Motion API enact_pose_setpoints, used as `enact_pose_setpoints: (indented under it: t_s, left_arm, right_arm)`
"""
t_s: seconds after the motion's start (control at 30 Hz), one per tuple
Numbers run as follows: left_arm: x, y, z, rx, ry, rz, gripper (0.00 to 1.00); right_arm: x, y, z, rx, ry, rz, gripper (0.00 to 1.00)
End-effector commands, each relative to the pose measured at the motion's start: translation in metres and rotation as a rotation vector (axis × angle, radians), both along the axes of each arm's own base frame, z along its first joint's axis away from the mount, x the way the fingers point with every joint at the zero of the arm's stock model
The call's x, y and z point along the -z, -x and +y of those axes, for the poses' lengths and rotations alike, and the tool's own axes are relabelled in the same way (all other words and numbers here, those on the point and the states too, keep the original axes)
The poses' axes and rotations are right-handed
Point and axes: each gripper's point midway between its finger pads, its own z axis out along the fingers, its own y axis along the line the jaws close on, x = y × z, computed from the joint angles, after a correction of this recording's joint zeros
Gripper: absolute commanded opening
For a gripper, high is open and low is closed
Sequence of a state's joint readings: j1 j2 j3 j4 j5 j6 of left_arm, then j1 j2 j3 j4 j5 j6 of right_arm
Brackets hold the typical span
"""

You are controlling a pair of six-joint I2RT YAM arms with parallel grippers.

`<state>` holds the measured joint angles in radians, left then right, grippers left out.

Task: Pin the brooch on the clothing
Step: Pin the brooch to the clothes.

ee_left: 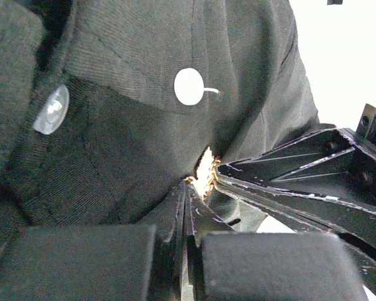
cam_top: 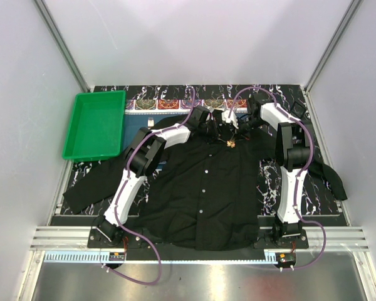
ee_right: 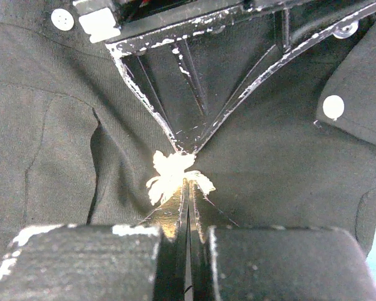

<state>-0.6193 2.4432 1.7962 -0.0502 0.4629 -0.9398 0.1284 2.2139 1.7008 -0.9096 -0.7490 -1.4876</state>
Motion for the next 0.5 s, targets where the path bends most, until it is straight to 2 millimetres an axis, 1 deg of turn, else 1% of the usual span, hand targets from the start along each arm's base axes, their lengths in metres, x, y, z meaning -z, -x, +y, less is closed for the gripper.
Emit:
enact_pose_setpoints:
  t_s: [0.0,0.13,0.3,0.47]
  left_arm:
    - [0.028,0.005,0.018,-0.019,-0.069,0.073,0.0]
    - [0.028,0.006,0.018,-0.019,-0.069,0.073,0.0]
    - [0.029,0.006,0.019,-0.021,-0.07,0.074,0.0]
    - [0.028,0.005,0.019,-0.023,-0.071,0.075,0.0]
  right_arm:
    - [0.009,0.005,0.005,-0.028,0.023,0.011,0.0]
    - [0.013,0.005,0.008,-0.023,0.044,0.018,0.0]
    - [0.018,-0.002,0.008,0.001,0.077,-0.003,0.0]
    - [0.024,-0.004,0.002,0.021,0.12,-0.009,0.0]
